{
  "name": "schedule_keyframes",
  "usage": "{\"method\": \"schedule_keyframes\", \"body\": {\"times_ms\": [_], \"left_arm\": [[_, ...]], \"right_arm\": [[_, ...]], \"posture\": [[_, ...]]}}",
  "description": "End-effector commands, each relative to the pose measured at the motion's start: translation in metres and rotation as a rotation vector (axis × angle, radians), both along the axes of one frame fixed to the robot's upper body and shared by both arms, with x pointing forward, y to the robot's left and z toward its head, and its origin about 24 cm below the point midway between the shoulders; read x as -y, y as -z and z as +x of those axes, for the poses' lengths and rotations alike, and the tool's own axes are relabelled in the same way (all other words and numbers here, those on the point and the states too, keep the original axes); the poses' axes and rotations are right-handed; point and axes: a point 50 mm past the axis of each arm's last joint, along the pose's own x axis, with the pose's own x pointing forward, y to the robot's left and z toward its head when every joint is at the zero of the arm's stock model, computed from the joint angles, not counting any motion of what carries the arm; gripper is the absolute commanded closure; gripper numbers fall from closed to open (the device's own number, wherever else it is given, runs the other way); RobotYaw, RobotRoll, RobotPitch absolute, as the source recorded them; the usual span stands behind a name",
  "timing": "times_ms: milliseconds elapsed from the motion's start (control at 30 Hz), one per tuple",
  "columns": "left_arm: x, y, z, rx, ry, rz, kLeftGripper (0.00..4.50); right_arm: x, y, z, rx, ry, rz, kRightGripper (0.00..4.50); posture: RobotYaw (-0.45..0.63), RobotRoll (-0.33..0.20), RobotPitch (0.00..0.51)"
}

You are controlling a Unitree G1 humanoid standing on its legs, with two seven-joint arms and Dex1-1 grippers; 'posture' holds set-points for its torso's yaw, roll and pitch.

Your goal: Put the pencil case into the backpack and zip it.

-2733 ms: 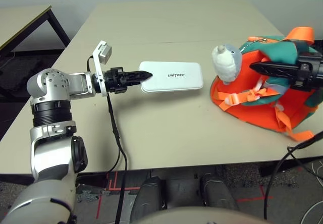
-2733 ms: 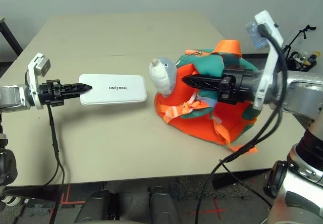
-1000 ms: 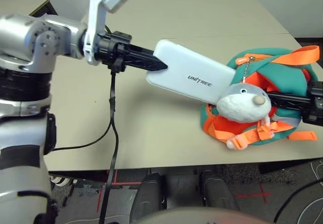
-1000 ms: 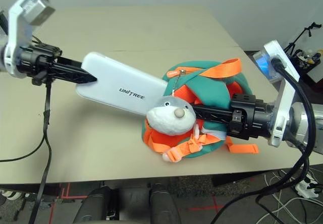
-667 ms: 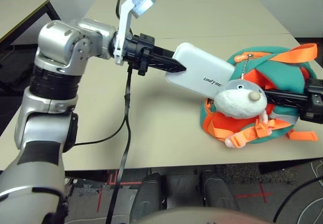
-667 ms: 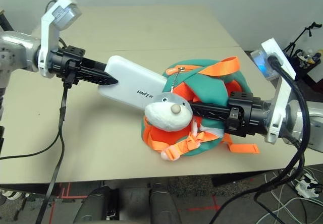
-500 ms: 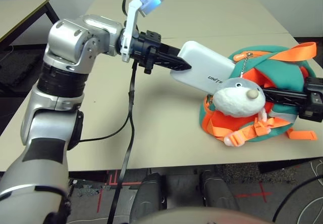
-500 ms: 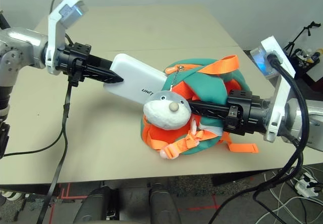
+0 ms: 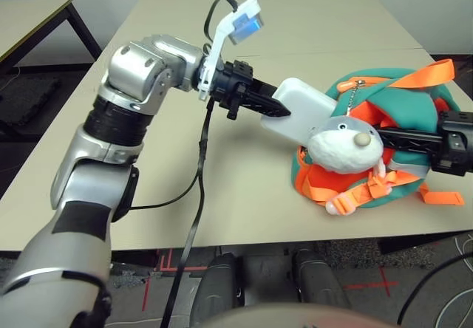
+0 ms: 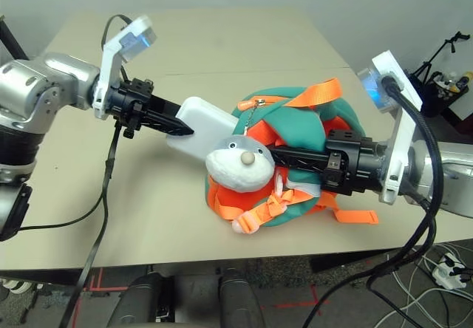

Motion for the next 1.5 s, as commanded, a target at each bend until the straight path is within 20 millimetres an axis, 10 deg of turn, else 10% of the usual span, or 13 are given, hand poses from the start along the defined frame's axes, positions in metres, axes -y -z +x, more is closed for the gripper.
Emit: {"method": "schedule_keyframes", "body": {"times_ms": [33,300,600,733,1167,1500], "left_arm": [[0.003,0.016,0.004,-0.039,-0.002,0.037,3.19],[0.008,0.019,0.005,-0.042,0.001,0.041,3.20],[-0.018,-0.028,-0.008,-0.010,-0.009,-0.020,0.13],[-0.026,-0.042,-0.012,-0.023,-0.022,-0.036,0.00],[-0.002,-0.015,0.006,0.028,0.004,0.031,4.39],[0.019,0.005,0.012,-0.031,0.046,0.030,4.50]], "right_arm": [[-0.002,-0.001,0.001,0.016,-0.017,0.009,4.41],[-0.003,-0.002,0.002,0.019,-0.023,0.009,4.41],[-0.002,0.001,0.003,0.014,-0.028,0.004,4.41],[-0.001,0.002,0.004,0.014,-0.028,0.004,4.41],[-0.003,0.001,0.006,0.028,-0.039,0.000,4.41],[-0.004,0.000,0.003,0.028,-0.034,0.002,4.41]], "posture": [[-0.12,0.000,0.083],[-0.12,0.000,0.087],[-0.10,0.000,0.089],[-0.10,0.000,0.086],[-0.11,0.000,0.072],[-0.13,0.000,0.076]]}}
